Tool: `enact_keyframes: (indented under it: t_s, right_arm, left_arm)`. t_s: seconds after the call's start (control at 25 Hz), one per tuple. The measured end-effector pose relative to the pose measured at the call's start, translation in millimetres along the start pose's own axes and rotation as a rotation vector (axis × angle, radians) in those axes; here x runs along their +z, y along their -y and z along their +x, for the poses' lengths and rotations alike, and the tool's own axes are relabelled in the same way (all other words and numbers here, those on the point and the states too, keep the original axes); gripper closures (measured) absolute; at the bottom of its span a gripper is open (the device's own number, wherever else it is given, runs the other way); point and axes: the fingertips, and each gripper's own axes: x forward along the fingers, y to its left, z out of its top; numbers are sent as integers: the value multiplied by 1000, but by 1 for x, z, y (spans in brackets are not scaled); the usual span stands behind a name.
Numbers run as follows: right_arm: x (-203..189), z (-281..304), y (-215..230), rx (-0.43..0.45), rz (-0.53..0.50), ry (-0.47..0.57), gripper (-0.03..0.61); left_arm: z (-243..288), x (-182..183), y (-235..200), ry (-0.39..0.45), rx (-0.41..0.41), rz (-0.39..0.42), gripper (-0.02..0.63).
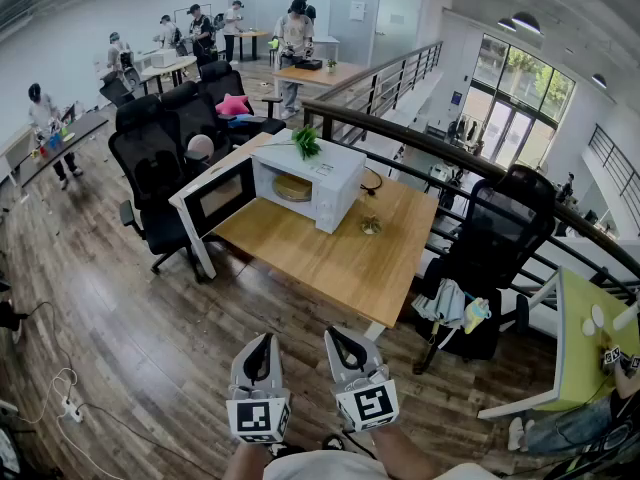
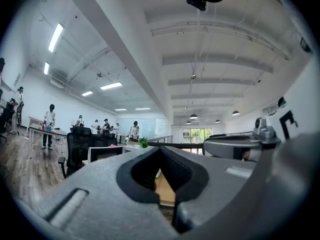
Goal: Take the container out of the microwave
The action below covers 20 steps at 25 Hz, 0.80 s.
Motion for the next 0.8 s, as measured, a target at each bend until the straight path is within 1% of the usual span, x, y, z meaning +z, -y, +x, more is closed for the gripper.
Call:
enact_keyframes:
  t_s: [0.28, 0.4, 0.6, 0.8]
  right_arm:
    - [3, 6, -20, 17, -56, 1, 566]
    - [2, 13, -31, 2, -56, 7, 566]
    - [-8, 23, -52, -6, -58, -13, 566]
    - [-19, 32, -68, -23, -54, -31, 549]
  left_arm:
    - [-4, -4, -10, 3, -35, -21, 611]
    - [-6, -10, -23, -10, -54, -30, 611]
    - [-14, -23, -42, -37, -82, -51, 611]
    - [-18, -43, -64, -62, -81, -72, 611]
